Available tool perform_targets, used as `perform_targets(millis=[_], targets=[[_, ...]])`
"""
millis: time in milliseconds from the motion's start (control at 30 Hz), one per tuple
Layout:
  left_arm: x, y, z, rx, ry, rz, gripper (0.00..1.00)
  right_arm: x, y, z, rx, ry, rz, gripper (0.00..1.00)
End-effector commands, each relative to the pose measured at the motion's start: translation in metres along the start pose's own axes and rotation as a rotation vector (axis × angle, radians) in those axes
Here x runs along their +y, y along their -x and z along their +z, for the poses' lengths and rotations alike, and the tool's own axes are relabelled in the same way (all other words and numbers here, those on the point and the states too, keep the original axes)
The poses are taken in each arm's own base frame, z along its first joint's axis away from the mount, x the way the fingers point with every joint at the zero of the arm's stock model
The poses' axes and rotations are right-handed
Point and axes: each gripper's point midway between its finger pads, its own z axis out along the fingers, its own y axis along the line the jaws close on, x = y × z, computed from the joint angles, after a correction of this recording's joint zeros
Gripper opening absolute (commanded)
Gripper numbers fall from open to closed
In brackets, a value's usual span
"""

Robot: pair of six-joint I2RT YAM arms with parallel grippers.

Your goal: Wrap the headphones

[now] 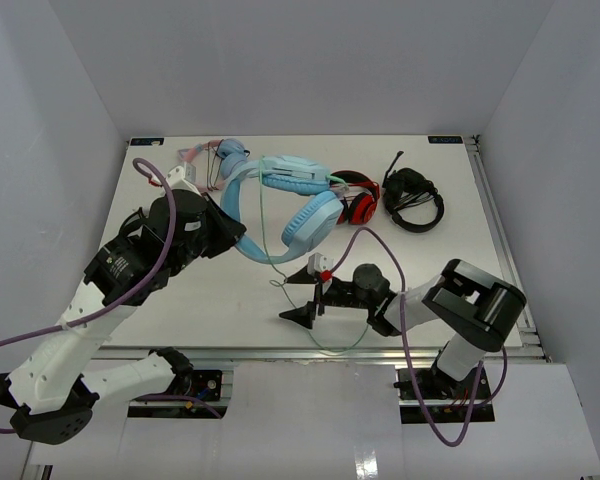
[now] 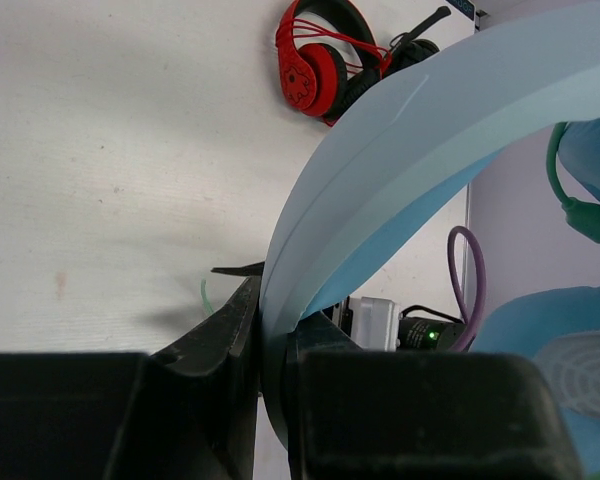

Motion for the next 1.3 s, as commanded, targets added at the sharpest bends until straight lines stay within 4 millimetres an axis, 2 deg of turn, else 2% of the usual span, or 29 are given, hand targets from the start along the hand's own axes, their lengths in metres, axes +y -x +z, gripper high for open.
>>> perform_targets(millis=[0, 233, 533, 600, 767, 833, 900, 967, 1000, 1033, 1100, 1167, 1233, 1267], targets=[[-0.030, 0.022, -0.018, -0.057, -0.127, -0.071, 0.00, -0.018, 0.079, 0.018, -0.283, -0.026, -0.240, 0.94], [-0.033, 0.020, -0.017, -0.050, -0.150, -0.073, 0.00, -0.036, 0.078, 0.035, -0.256, -0.049, -0.258, 0.94], [-0.038, 0.020, -0.012, -0.054, -0.166, -0.077, 0.00, -0.032, 0.072, 0.054, -0.266, 0.034, -0.207, 0.90], [-0.039, 0.023, -0.011, -0.061, -0.161, -0.078, 0.00, -0.030, 0.066, 0.055, -0.280, 0.045, -0.176, 0.88], [-0.039, 0.025, -0.005, -0.071, -0.132, -0.074, 0.00, -0.028, 0.068, 0.057, -0.347, 0.059, -0.120, 0.84], [-0.039, 0.025, -0.003, -0.072, -0.128, -0.075, 0.00, -0.027, 0.069, 0.058, -0.383, 0.068, -0.092, 0.73], [-0.039, 0.026, -0.002, -0.076, -0.126, -0.073, 0.00, -0.028, 0.068, 0.061, -0.398, 0.068, -0.069, 0.55], [-0.038, 0.029, -0.002, -0.089, -0.115, -0.072, 0.00, -0.030, 0.062, 0.063, -0.390, 0.061, -0.033, 0.34], [-0.034, 0.031, -0.002, -0.101, -0.098, -0.062, 0.00, -0.033, 0.063, 0.064, -0.395, 0.046, -0.023, 0.17], [-0.030, 0.036, -0.003, -0.124, -0.074, -0.053, 0.00, -0.036, 0.063, 0.063, -0.397, 0.029, -0.014, 0.08], [-0.017, 0.043, -0.005, -0.157, -0.009, -0.030, 0.00, -0.038, 0.062, 0.055, -0.393, -0.009, -0.002, 0.08], [0.001, 0.061, -0.010, -0.253, 0.085, -0.022, 0.00, -0.037, 0.065, 0.047, -0.393, -0.032, -0.003, 0.08], [0.015, 0.071, -0.015, -0.304, 0.161, -0.004, 0.00, -0.033, 0.068, 0.038, -0.392, -0.040, -0.012, 0.08], [0.019, 0.085, -0.022, -0.357, 0.197, -0.001, 0.00, -0.030, 0.069, 0.036, -0.391, -0.035, -0.014, 0.08]])
